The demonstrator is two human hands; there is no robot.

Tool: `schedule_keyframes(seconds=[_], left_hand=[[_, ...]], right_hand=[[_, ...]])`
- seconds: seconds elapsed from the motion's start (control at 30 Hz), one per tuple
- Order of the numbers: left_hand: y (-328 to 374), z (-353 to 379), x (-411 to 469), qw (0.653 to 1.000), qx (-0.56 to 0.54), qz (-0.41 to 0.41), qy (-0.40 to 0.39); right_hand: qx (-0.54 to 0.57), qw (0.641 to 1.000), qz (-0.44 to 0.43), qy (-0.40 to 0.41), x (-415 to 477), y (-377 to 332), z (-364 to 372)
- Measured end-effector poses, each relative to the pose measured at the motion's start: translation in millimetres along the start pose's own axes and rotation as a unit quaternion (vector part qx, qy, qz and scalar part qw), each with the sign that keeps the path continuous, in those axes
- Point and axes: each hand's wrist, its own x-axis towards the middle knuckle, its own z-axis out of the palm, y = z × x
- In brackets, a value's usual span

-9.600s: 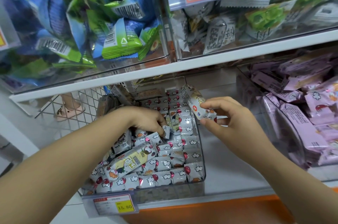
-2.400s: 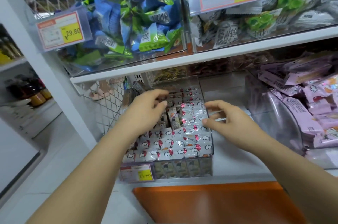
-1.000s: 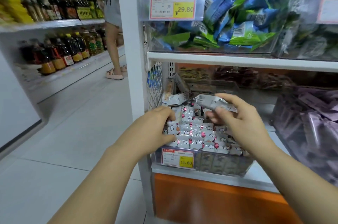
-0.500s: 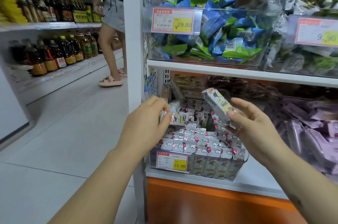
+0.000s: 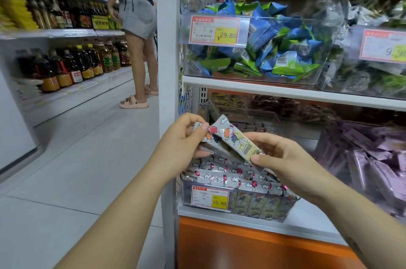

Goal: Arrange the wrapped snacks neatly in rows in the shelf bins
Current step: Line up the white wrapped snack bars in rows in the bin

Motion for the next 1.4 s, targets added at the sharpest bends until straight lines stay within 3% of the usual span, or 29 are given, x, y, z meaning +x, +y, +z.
schedule_keyframes(seconds=[0.13,0.3,0.47,0.57,0.67,0.8,0.93,1.03,1.2,1.3,1.4], left_hand=[[-1.6,5.2,0.1,0.987,-0.141,-0.077,-0.024],[-1.2,16.4,0.6,0.964,-0.236,-0.122,-0.021],[3.6,23.2,0.8,0.956,-0.273,-0.082,-0.075],[0.4,28.5,-0.1,0.979,-0.179,-0.021,-0.098],[-7.1,31.8,3.2,0.997,-0.056,0.035,-0.045],[-12.4,35.6,8.7,0.997,-0.027,0.073,-0.018],[-16.2,44.1,21.0,0.994,0.025,0.101,0.027],[-15.6,60.8,29.9,0.99,0.067,0.118,0.036],[-19.2,87.2,54.4,0.964,0.239,0.117,-0.015],[-22.1,92.1,78.0,0.92,0.367,0.08,-0.11],[-22.5,90.6,104.7,0.889,0.406,0.031,-0.21]], right_hand=[[-0.074,0.997,-0.011,-0.026,-0.8,-10.0,-4.3],[-0.13,0.991,-0.025,-0.034,-0.4,-11.2,-4.3],[-0.1,0.994,-0.044,0.008,0.6,-3.4,-2.7],[-0.096,0.993,-0.061,0.039,2.2,1.4,-1.3],[-0.134,0.987,-0.076,0.05,4.0,3.9,-0.1],[-0.241,0.961,-0.099,0.091,7.0,7.3,-24.5],[-0.25,0.942,-0.063,0.214,7.0,25.1,-60.6],[-0.248,0.938,-0.047,0.236,6.2,35.6,-71.7],[-0.25,0.943,-0.032,0.215,7.4,46.9,-73.4],[-0.274,0.938,-0.04,0.207,7.4,48.5,-73.8],[-0.256,0.944,-0.049,0.201,6.6,47.5,-76.0]])
